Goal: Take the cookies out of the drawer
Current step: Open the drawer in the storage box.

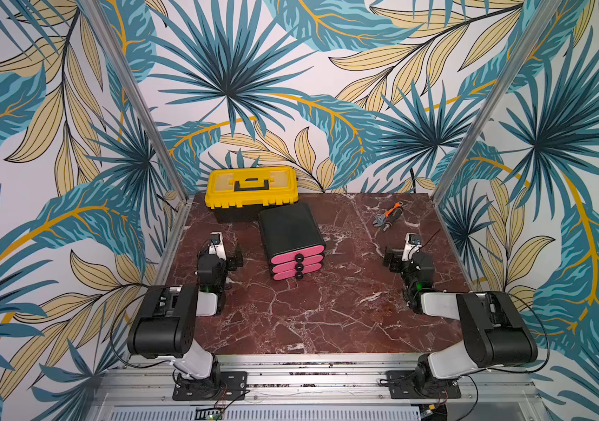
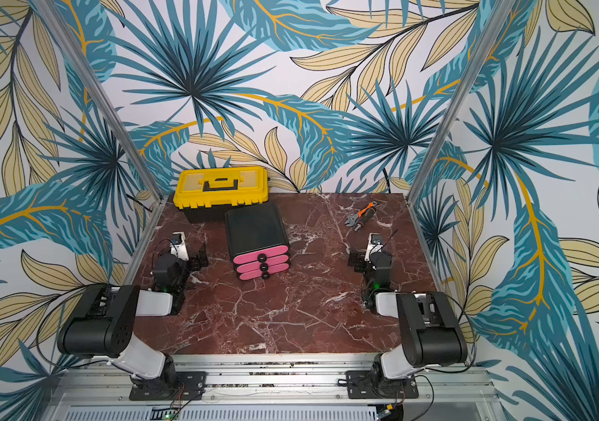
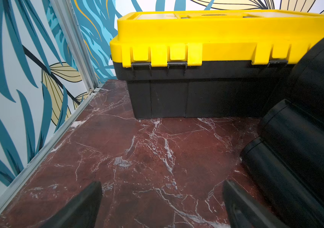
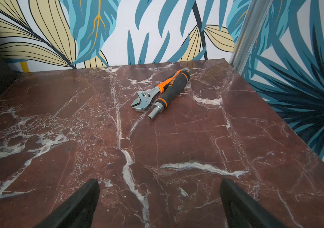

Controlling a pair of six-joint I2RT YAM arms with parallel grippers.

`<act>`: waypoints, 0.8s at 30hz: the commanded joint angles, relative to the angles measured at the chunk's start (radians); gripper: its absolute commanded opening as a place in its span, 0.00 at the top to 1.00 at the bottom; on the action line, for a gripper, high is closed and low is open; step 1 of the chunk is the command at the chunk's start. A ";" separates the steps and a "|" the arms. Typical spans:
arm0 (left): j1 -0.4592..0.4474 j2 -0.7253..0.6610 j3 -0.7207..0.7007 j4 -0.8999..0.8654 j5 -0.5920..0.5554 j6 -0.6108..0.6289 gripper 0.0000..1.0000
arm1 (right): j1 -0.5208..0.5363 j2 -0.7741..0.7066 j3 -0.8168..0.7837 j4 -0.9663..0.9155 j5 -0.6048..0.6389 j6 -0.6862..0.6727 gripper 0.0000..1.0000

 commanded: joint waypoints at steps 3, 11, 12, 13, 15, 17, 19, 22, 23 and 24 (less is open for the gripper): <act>0.000 -0.021 -0.026 -0.002 0.011 0.010 0.00 | 0.002 -0.018 -0.019 -0.008 -0.007 0.012 0.00; 0.000 -0.021 -0.024 -0.003 0.011 0.010 0.00 | 0.002 -0.017 -0.018 -0.008 -0.007 0.012 0.01; 0.000 -0.021 -0.026 -0.003 0.011 0.009 0.00 | 0.002 -0.018 -0.018 -0.008 -0.007 0.011 0.01; 0.000 -0.021 -0.026 -0.002 0.011 0.010 0.00 | 0.001 -0.017 -0.019 -0.009 -0.007 0.011 0.01; 0.000 -0.029 -0.032 0.006 0.008 0.004 0.00 | 0.002 -0.018 -0.018 -0.008 -0.008 0.012 0.00; -0.009 -0.078 -0.051 0.004 -0.060 0.000 0.00 | 0.002 -0.026 -0.023 0.004 -0.012 0.004 0.01; -0.061 -0.202 -0.060 -0.079 -0.228 0.006 0.00 | 0.003 -0.084 0.033 -0.141 -0.019 0.001 0.01; -0.105 -0.429 0.014 -0.419 -0.331 -0.093 0.00 | 0.002 -0.163 0.257 -0.681 0.054 0.125 0.00; -0.104 -0.508 0.073 -0.610 -0.328 -0.157 0.00 | 0.002 -0.167 0.339 -0.836 0.063 0.162 0.00; -0.104 -0.568 0.142 -0.776 -0.334 -0.221 0.00 | 0.002 -0.170 0.401 -0.970 0.068 0.205 0.01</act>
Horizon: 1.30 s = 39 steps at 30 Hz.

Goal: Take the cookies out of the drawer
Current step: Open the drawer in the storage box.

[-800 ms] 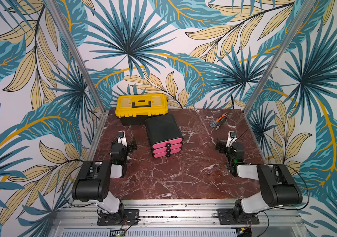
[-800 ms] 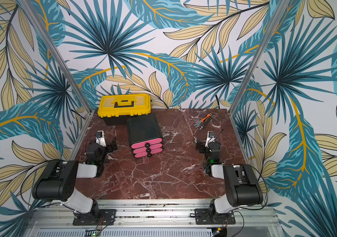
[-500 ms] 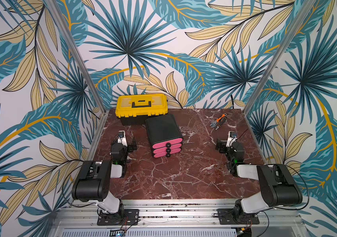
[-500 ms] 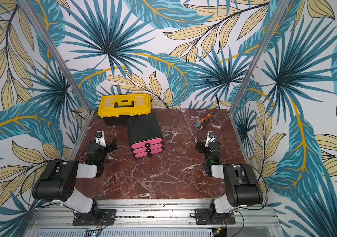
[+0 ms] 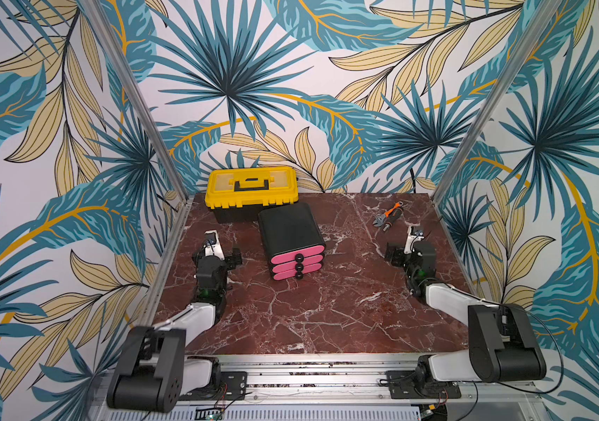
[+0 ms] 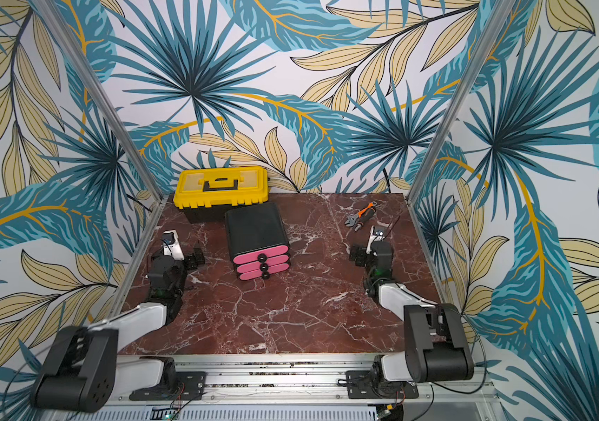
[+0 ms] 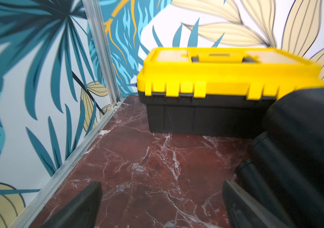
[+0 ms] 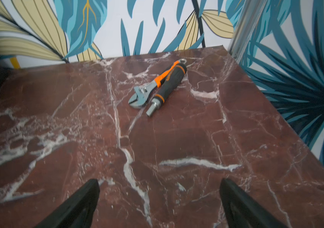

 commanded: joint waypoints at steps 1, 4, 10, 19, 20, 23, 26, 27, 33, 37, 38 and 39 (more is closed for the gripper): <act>-0.004 -0.177 0.192 -0.550 -0.118 -0.205 0.00 | 0.001 -0.055 0.189 -0.552 0.039 0.166 0.01; -0.006 -0.259 0.357 -0.860 -0.108 -0.306 0.00 | 0.001 -0.110 0.232 -0.701 -0.036 0.302 0.00; -0.005 -0.187 0.707 -1.368 0.164 -0.452 0.00 | 0.003 -0.286 0.160 -0.680 -0.332 0.618 0.01; -0.048 -0.059 0.755 -1.430 0.791 -0.557 0.00 | 0.257 -0.532 0.061 -0.618 -0.291 0.874 0.02; -0.051 -0.056 0.739 -1.391 0.835 -0.562 0.00 | 0.295 -0.541 0.046 -0.574 -0.270 0.887 0.03; -0.052 -0.046 0.685 -1.282 0.882 -0.605 0.00 | 0.398 -0.519 0.005 -0.464 -0.208 0.963 0.06; -0.055 -0.022 0.681 -1.205 0.925 -0.660 0.00 | 0.514 -0.439 0.013 -0.324 -0.173 0.992 0.07; -0.058 -0.011 0.687 -1.180 0.936 -0.671 0.00 | 0.550 -0.400 0.030 -0.297 -0.158 0.984 0.07; -0.072 0.097 0.729 -1.103 0.937 -0.690 0.00 | 0.648 -0.169 0.081 -0.102 -0.165 0.966 0.13; -0.109 0.164 0.765 -1.083 0.935 -0.719 0.00 | 0.665 -0.067 0.078 0.021 -0.189 0.981 0.18; -0.122 0.172 0.767 -1.075 0.931 -0.713 0.00 | 0.670 -0.055 0.081 0.030 -0.181 0.980 0.19; -0.135 0.182 0.773 -1.076 0.917 -0.706 0.00 | 0.677 -0.044 0.082 0.044 -0.171 0.983 0.22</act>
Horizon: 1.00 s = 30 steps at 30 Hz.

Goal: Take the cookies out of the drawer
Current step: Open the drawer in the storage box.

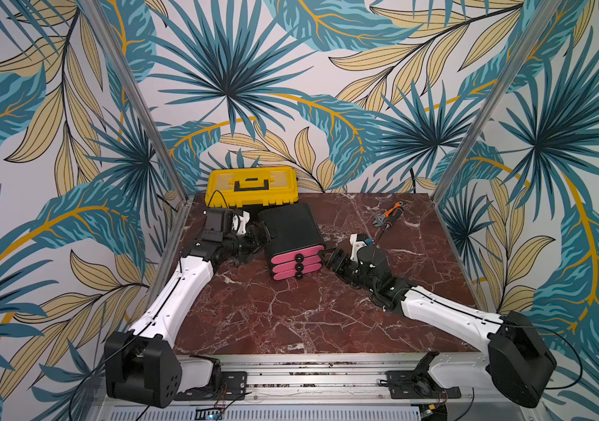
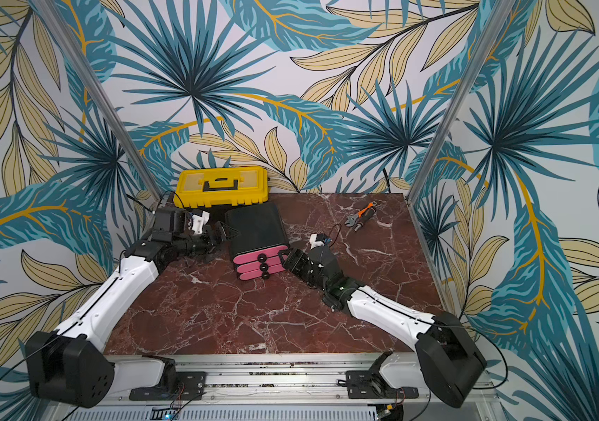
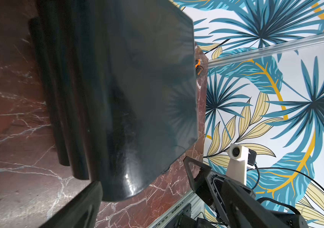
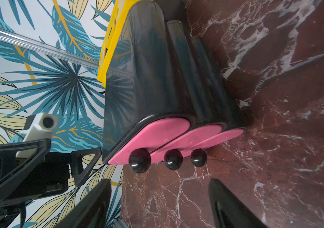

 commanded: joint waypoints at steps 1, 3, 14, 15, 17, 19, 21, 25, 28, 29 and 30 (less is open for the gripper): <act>-0.040 0.016 0.066 0.044 -0.009 -0.002 0.00 | 0.021 0.026 0.012 0.142 0.023 0.016 0.23; -0.048 0.030 0.069 0.035 -0.022 -0.003 0.00 | 0.031 0.058 0.018 0.190 0.006 0.025 0.25; -0.051 0.043 0.028 -0.028 -0.074 0.043 0.00 | 0.084 0.240 0.121 0.256 -0.027 0.046 0.31; -0.051 0.046 0.032 -0.040 -0.075 0.048 0.00 | 0.090 0.244 0.121 0.261 -0.017 0.048 0.32; -0.051 0.046 0.039 -0.060 -0.076 0.060 0.00 | 0.101 0.252 0.120 0.264 -0.004 0.049 0.33; -0.051 0.043 0.040 -0.080 -0.080 0.073 0.00 | 0.111 0.264 0.122 0.262 0.001 0.047 0.34; -0.051 0.039 0.039 -0.098 -0.089 0.086 0.00 | 0.120 0.277 0.125 0.262 0.000 0.047 0.36; -0.051 0.037 0.044 -0.125 -0.089 0.106 0.00 | 0.126 0.295 0.126 0.264 0.021 0.049 0.39; -0.052 0.036 0.050 -0.146 -0.092 0.123 0.00 | 0.126 0.300 0.132 0.256 0.046 0.036 0.42; -0.052 0.036 0.052 -0.152 -0.095 0.128 0.00 | 0.126 0.300 0.140 0.238 0.052 0.028 0.45; -0.051 0.035 0.053 -0.156 -0.098 0.131 0.00 | 0.126 0.301 0.148 0.221 0.055 0.020 0.46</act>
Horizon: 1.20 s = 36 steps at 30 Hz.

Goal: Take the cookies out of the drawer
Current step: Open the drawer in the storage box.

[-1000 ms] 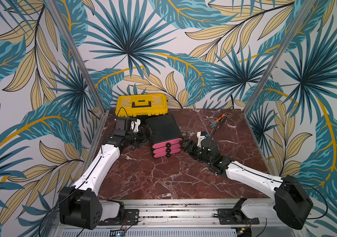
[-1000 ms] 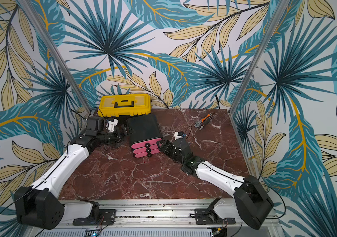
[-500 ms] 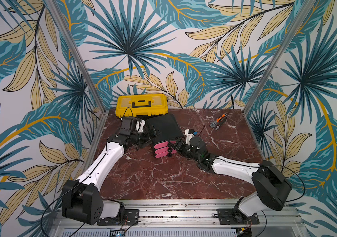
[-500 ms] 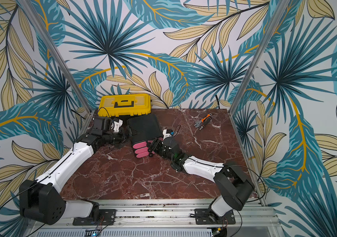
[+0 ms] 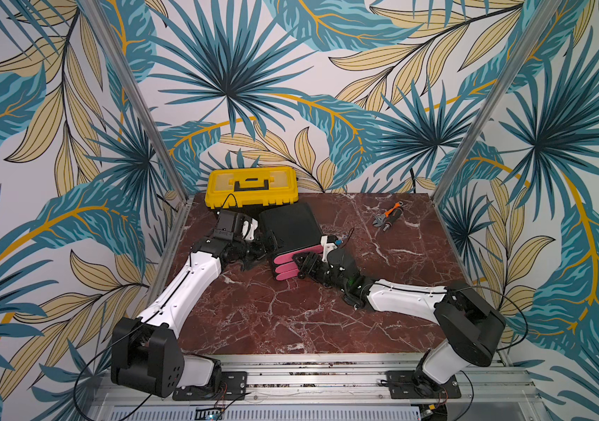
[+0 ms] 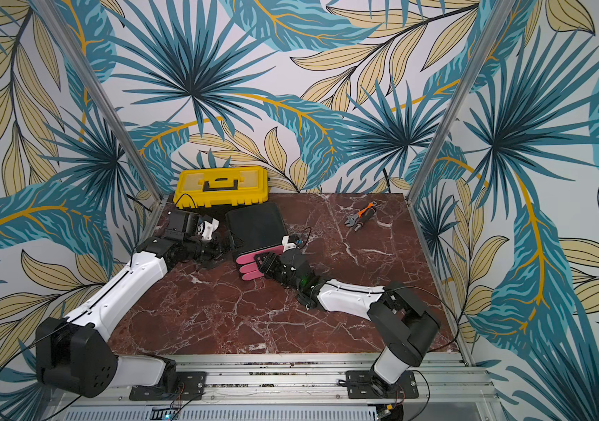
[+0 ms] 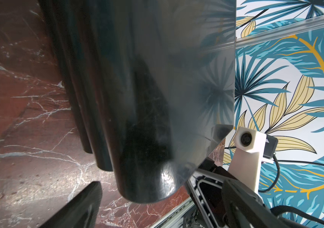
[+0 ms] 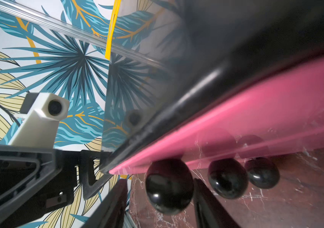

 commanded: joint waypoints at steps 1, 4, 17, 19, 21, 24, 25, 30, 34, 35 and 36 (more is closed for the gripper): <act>-0.004 -0.005 0.040 -0.040 -0.018 0.043 0.00 | 0.002 0.008 0.043 -0.032 0.035 -0.033 0.46; -0.005 -0.001 0.049 -0.052 -0.021 0.055 0.00 | 0.002 0.007 0.061 -0.082 0.047 -0.055 0.49; -0.004 0.012 0.092 -0.117 -0.058 0.113 0.00 | 0.042 0.003 0.136 -0.286 0.062 -0.128 0.67; -0.004 0.014 0.097 -0.124 -0.063 0.115 0.00 | 0.057 -0.007 0.144 -0.327 0.080 -0.137 0.68; -0.005 0.015 0.101 -0.128 -0.067 0.115 0.00 | 0.073 -0.020 0.142 -0.358 0.101 -0.139 0.68; -0.005 0.014 0.108 -0.130 -0.073 0.113 0.00 | 0.099 -0.046 0.142 -0.420 0.135 -0.146 0.69; -0.004 0.015 0.109 -0.130 -0.076 0.115 0.00 | 0.110 -0.055 0.142 -0.440 0.143 -0.149 0.69; -0.004 0.028 0.125 -0.140 -0.087 0.132 0.00 | 0.159 -0.089 0.131 -0.511 0.176 -0.151 0.70; -0.003 0.048 0.150 -0.159 -0.090 0.144 0.00 | 0.203 -0.121 0.106 -0.552 0.227 -0.130 0.70; -0.003 0.052 0.153 -0.161 -0.090 0.146 0.00 | 0.213 -0.131 0.096 -0.555 0.239 -0.124 0.70; -0.004 0.053 0.157 -0.161 -0.092 0.146 0.00 | 0.223 -0.143 0.086 -0.561 0.254 -0.117 0.70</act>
